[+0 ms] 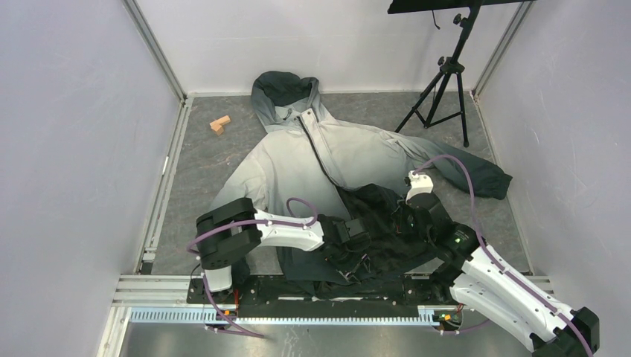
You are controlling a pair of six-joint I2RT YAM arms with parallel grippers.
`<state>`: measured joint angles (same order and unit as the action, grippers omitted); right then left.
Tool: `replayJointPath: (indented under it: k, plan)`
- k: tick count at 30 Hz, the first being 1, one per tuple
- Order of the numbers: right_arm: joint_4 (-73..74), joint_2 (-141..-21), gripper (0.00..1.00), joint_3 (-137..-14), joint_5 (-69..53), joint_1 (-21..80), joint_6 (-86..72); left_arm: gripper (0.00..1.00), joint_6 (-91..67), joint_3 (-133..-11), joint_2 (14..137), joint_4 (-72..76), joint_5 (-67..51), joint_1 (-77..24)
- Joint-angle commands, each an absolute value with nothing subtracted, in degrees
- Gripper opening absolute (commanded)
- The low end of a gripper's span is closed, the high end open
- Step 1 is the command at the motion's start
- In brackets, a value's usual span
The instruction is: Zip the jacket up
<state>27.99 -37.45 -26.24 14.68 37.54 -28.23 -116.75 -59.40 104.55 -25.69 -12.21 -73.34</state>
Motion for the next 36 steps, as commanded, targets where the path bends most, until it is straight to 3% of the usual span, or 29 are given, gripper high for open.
replayJointPath:
  k: [1,7,12,16,24,27,36]
  plan:
    - [27.2,-36.7,0.00,-28.6,16.5,37.5,-28.5,0.49,-120.2,-61.3,106.1,-27.5,-11.6,-73.2]
    - [27.3,-36.7,0.00,-28.1,16.5,37.5,-28.8,0.47,-119.8,-61.5,107.2,-29.3,-11.1,-72.4]
    - [27.2,-36.7,0.00,-28.2,16.0,37.5,-29.0,0.35,-118.9,-61.4,106.4,-29.4,-9.8,-71.9]
    - [27.1,-37.0,0.00,-28.5,15.8,37.5,-28.9,0.17,-117.6,-60.9,105.4,-29.3,-8.9,-71.4]
    - [26.9,-38.0,0.00,-28.4,12.7,37.5,-26.9,0.09,-110.8,-59.1,98.7,-27.9,-3.8,-70.8]
    - [27.4,-38.3,0.00,-28.8,10.6,37.5,-27.0,0.03,-104.0,-56.4,94.9,-21.1,-1.0,-70.5]
    - [28.7,-41.8,0.00,-28.6,5.5,37.5,-39.3,0.02,-73.3,-44.1,82.7,4.3,11.2,-70.6]
